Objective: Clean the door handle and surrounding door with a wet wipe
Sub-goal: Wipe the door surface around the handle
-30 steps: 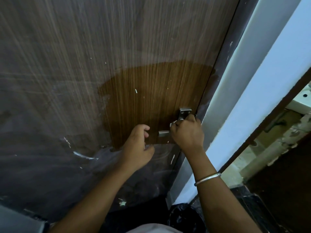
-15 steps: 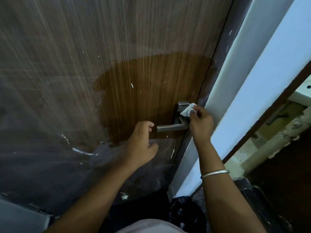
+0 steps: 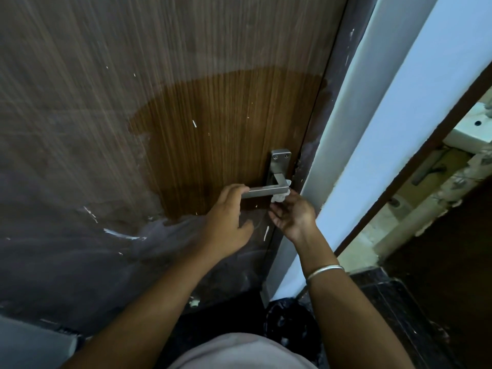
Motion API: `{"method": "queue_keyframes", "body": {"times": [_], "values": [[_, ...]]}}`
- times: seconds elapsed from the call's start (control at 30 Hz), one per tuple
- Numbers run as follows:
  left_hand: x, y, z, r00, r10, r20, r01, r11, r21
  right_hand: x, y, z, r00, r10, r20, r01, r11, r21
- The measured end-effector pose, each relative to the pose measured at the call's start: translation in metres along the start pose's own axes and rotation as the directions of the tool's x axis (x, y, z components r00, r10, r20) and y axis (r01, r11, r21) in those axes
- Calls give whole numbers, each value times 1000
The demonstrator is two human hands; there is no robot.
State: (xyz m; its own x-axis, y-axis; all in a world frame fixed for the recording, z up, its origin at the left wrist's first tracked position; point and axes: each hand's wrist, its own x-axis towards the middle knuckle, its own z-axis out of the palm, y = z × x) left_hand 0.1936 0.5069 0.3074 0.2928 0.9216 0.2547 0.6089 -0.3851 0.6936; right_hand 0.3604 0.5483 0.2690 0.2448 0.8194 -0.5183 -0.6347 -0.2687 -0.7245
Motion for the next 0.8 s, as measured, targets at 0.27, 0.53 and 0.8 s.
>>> {"method": "queue_keyframes", "body": {"times": [0.27, 0.53, 0.8], "values": [[-1, 1, 2, 1000, -17, -4, 17, 1000, 8, -2, 15, 10, 983, 163, 89, -177, 966, 188], [-8, -3, -7, 997, -71, -14, 71, 997, 21, -15, 24, 23, 938, 217, 270, -275, 940, 201], [-14, -8, -16, 994, -107, -31, 108, 993, 56, -15, 23, 28, 934, 142, 328, -235, 936, 262]]}}
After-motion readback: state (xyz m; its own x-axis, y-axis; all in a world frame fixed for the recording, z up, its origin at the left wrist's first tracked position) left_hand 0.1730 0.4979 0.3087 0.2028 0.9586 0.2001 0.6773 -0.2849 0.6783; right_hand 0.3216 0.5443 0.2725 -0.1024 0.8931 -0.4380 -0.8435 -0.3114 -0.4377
